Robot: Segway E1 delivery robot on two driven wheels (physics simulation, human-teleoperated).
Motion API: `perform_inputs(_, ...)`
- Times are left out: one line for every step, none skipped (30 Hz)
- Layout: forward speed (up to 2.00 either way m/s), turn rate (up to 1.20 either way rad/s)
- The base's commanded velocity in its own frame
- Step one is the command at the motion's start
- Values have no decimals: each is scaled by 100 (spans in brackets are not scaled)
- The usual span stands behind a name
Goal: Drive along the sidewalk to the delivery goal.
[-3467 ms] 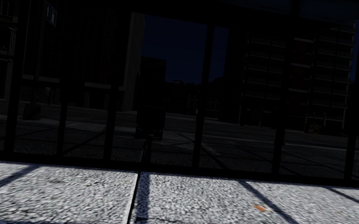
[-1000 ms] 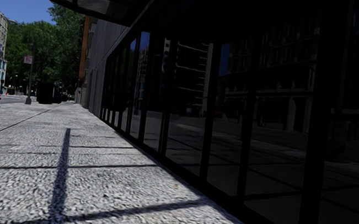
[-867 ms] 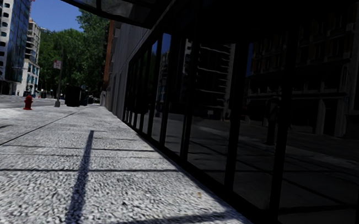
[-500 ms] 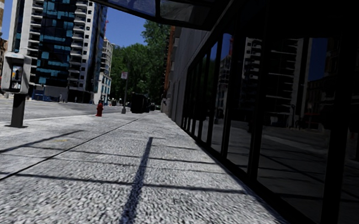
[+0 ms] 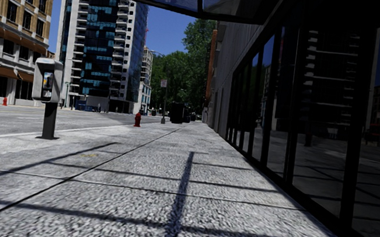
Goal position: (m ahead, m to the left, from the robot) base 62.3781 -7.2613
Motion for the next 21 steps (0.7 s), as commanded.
perform_inputs(120,0)
perform_inputs(200,0)
perform_inputs(200,0)
perform_inputs(200,0)
perform_inputs(200,0)
perform_inputs(200,0)
perform_inputs(200,0)
perform_inputs(200,0)
perform_inputs(200,0)
perform_inputs(200,0)
perform_inputs(200,0)
perform_inputs(200,0)
perform_inputs(200,0)
perform_inputs(200,0)
perform_inputs(200,0)
perform_inputs(200,0)
perform_inputs(200,0)
perform_inputs(200,0)
perform_inputs(200,0)
perform_inputs(200,0)
perform_inputs(200,0)
